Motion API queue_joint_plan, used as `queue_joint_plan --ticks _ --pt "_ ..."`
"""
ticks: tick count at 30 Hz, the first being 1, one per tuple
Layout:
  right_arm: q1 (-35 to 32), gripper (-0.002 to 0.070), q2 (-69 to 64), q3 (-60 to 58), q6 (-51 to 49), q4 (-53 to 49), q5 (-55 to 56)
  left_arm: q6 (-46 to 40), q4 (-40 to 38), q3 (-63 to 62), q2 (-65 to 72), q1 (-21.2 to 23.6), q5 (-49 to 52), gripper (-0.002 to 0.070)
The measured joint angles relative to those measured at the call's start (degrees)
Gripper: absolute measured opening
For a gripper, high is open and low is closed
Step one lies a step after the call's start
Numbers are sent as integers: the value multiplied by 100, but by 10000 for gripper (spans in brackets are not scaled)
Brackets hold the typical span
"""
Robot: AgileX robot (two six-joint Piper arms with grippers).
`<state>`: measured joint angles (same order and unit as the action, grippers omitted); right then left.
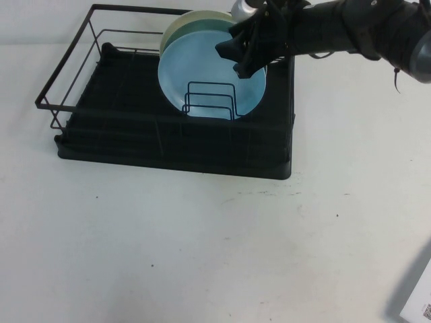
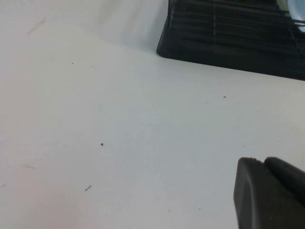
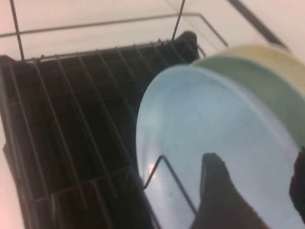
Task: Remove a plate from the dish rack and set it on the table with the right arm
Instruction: Grasp the plate from the shelf
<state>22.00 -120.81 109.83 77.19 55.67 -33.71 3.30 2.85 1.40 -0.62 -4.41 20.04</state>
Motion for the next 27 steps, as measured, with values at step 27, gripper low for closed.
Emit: queue_joint_plan --ticks 27 --pt "0 298 -503 92 585 0 764 0 0 0 0 0 0 -4"
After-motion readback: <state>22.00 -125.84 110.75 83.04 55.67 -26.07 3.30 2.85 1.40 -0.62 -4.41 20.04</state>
